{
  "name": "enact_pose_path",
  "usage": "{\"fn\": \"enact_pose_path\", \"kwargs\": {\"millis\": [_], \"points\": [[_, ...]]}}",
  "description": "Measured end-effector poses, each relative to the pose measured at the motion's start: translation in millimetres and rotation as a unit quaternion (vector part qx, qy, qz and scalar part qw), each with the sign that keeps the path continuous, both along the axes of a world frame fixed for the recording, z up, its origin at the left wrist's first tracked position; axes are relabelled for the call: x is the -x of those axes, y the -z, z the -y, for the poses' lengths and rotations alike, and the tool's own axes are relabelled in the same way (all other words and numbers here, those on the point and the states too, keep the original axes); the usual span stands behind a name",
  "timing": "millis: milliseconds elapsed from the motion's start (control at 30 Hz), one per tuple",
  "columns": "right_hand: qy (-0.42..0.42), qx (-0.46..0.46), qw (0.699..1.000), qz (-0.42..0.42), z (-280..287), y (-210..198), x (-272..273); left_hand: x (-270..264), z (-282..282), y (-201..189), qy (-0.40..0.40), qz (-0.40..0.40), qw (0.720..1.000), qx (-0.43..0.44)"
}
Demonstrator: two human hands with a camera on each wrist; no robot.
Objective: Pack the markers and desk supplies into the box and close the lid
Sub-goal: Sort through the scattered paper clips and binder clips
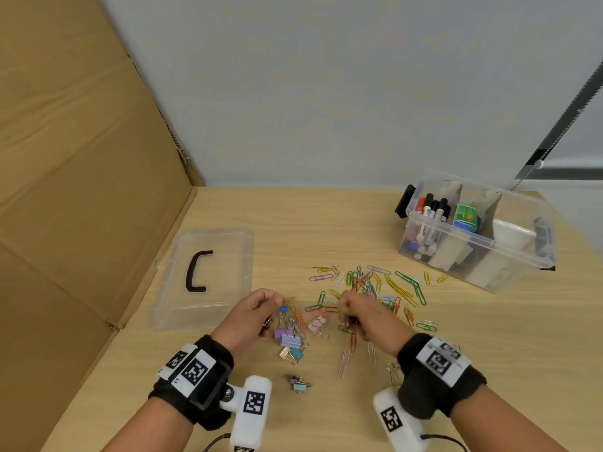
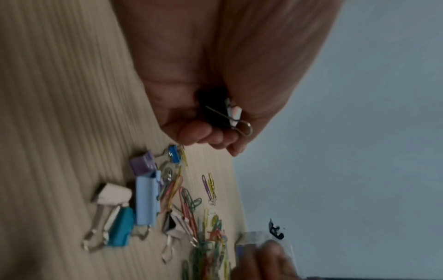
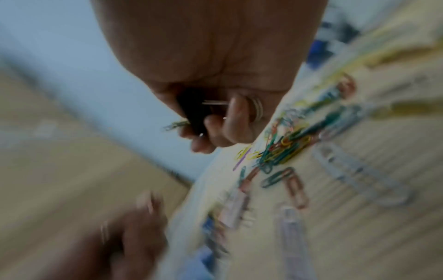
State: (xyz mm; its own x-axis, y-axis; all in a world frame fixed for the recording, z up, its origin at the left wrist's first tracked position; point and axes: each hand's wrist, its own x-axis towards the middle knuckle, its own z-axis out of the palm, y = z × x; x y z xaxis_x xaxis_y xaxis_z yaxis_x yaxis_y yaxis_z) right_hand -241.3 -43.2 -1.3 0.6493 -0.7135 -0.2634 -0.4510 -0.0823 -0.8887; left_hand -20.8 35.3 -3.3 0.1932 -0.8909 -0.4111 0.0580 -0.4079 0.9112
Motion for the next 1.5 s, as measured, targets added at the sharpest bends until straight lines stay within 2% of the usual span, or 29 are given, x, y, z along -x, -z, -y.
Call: {"fn": "enact_pose_path", "kwargs": {"millis": [33, 100, 167, 300, 367, 400, 467, 533, 667, 733, 900, 1033, 1167, 1300, 1400, 1500], "points": [[0.032, -0.095, 0.991, 0.084, 4, -3, 4, -2, -1, 0, 0.021, 0.030, 0.999, 0.009], [0.082, -0.227, 0.948, 0.207, 12, -5, 8, -7, -3, 1, 0.083, 0.113, 0.990, 0.034], [0.110, -0.254, 0.935, 0.222, 17, -6, 7, -11, -3, 3, 0.153, 0.199, 0.966, 0.062], [0.080, -0.202, 0.968, 0.122, 23, -3, 0, -8, -3, 10, 0.251, 0.318, 0.913, 0.040], [0.034, -0.102, 0.994, 0.005, 23, 2, -5, -4, -3, 12, 0.286, 0.354, 0.890, 0.026], [-0.001, -0.026, 0.997, -0.068, 22, 4, -8, -2, -3, 14, 0.293, 0.368, 0.882, 0.024], [-0.078, 0.103, 0.976, -0.175, 15, 8, -16, 0, -2, 17, 0.298, 0.403, 0.865, 0.026], [-0.128, 0.167, 0.951, -0.228, 7, 11, -26, 2, -1, 17, 0.301, 0.429, 0.851, 0.025], [-0.179, 0.201, 0.923, -0.276, 0, 15, -43, 5, -1, 14, 0.319, 0.442, 0.838, 0.017], [-0.188, 0.203, 0.919, -0.282, -1, 15, -44, 4, 0, 13, 0.324, 0.447, 0.834, 0.018], [-0.172, 0.176, 0.943, -0.222, 1, 19, -36, 4, -3, 12, 0.321, 0.448, 0.834, 0.017], [-0.180, 0.197, 0.938, -0.223, 2, 24, -29, 3, -5, 10, 0.259, 0.422, 0.867, 0.058], [-0.155, 0.163, 0.959, -0.173, 4, 25, -20, 3, -6, 9, 0.186, 0.386, 0.899, 0.091], [-0.080, 0.115, 0.983, -0.120, 10, 19, -9, 4, -1, 9, 0.143, 0.354, 0.919, 0.094], [-0.003, -0.007, 1.000, -0.017, 19, 7, 3, 8, 3, 4, 0.129, 0.341, 0.927, 0.091], [0.070, -0.160, 0.978, 0.112, 28, -4, 16, 12, 8, 2, 0.150, 0.321, 0.929, 0.103]]}}
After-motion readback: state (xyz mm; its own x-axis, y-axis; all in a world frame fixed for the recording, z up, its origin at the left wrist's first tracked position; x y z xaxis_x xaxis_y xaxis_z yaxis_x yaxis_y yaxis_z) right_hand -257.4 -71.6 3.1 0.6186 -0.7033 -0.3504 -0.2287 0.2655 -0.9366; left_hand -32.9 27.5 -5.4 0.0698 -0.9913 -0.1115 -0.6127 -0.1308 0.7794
